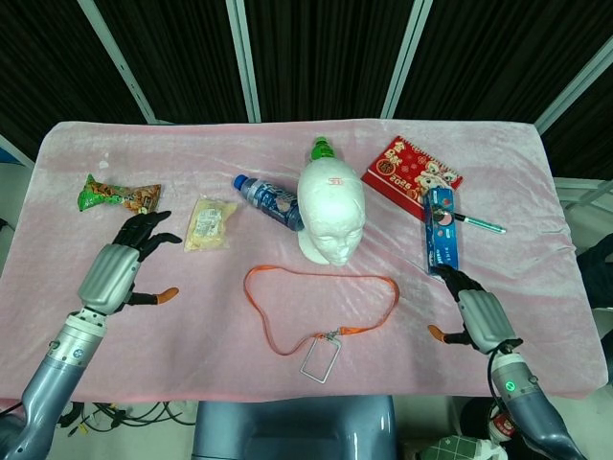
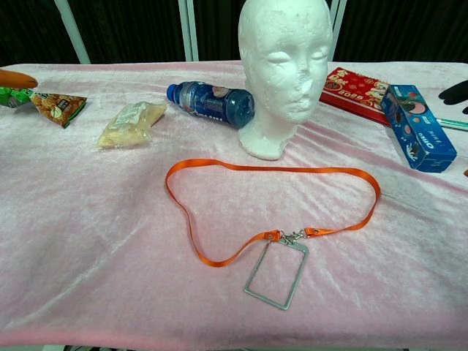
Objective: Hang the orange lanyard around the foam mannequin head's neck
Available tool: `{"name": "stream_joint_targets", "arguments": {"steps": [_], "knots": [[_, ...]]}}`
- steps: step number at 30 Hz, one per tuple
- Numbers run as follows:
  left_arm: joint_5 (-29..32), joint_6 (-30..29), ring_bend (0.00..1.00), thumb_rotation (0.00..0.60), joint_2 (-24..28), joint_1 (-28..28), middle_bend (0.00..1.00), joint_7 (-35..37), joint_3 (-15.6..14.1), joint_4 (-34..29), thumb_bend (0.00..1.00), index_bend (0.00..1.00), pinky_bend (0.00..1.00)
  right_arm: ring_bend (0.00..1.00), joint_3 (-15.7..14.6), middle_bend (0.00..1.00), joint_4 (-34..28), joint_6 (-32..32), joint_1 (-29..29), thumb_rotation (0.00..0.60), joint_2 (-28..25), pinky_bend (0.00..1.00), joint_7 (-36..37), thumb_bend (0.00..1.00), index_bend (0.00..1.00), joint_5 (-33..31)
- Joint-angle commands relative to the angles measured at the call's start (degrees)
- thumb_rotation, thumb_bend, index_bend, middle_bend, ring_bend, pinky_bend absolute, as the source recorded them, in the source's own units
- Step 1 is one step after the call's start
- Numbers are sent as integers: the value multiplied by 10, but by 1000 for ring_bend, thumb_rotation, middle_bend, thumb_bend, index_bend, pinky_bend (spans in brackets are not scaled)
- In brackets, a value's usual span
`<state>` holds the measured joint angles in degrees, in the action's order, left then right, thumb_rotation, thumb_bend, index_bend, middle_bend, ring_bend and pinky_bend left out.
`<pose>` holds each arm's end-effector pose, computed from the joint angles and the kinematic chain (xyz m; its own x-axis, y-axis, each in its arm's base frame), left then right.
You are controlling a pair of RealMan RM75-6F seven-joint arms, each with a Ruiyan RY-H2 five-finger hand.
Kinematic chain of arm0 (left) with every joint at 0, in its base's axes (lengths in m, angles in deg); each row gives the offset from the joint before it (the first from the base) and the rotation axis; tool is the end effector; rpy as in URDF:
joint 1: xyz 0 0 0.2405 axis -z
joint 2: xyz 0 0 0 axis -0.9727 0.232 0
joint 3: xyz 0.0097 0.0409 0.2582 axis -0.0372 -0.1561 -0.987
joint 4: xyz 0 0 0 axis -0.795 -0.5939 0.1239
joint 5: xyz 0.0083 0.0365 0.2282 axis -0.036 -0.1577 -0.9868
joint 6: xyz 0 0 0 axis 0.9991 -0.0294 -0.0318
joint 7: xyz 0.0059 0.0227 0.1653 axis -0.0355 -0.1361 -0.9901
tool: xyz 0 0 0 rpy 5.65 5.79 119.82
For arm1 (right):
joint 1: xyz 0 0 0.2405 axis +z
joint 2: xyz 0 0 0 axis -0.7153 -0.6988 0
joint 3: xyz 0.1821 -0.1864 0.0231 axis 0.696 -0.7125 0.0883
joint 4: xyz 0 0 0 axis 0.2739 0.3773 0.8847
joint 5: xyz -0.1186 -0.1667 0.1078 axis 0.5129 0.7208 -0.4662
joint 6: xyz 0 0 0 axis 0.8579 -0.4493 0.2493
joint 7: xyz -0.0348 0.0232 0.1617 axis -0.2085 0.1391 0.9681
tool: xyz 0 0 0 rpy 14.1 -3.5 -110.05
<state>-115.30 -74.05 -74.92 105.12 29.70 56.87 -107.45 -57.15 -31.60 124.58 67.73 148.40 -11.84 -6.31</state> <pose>-0.1764 0.3065 0.0913 0.1647 0.1296 0.9778 0.9478 -0.2953 -0.1205 -0.2337 -0.2725 0.0684 0.1345 -0.3571 0.9243 -0.9909 -0.0413 0.1282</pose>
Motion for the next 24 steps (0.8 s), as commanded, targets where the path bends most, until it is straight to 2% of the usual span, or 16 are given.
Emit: {"name": "stream_joint_targets", "arguments": {"steps": [1,9,14,18,24], "knots": [[59,10,0,600,-30,-5,47,-37,9,23,159,295,0,116,29,88,24,-23,33,600,35,167,-37,153,160,-64],[146,45,0,600,-94,20,46,-138,14,84,197,300,0,120,68,94,67,-43,94,600,104,167,-101,152,210,-186],[213,75,0,600,-137,45,44,-201,21,116,198,315,0,123,91,101,103,-25,130,600,163,167,-139,158,294,-264],[230,83,0,600,-160,56,44,-203,35,127,198,333,0,123,97,101,123,-10,149,600,197,167,-167,166,328,-305],[208,74,0,600,-185,60,44,-172,51,144,198,351,0,123,95,101,158,3,168,600,234,167,-197,171,372,-331]]}}
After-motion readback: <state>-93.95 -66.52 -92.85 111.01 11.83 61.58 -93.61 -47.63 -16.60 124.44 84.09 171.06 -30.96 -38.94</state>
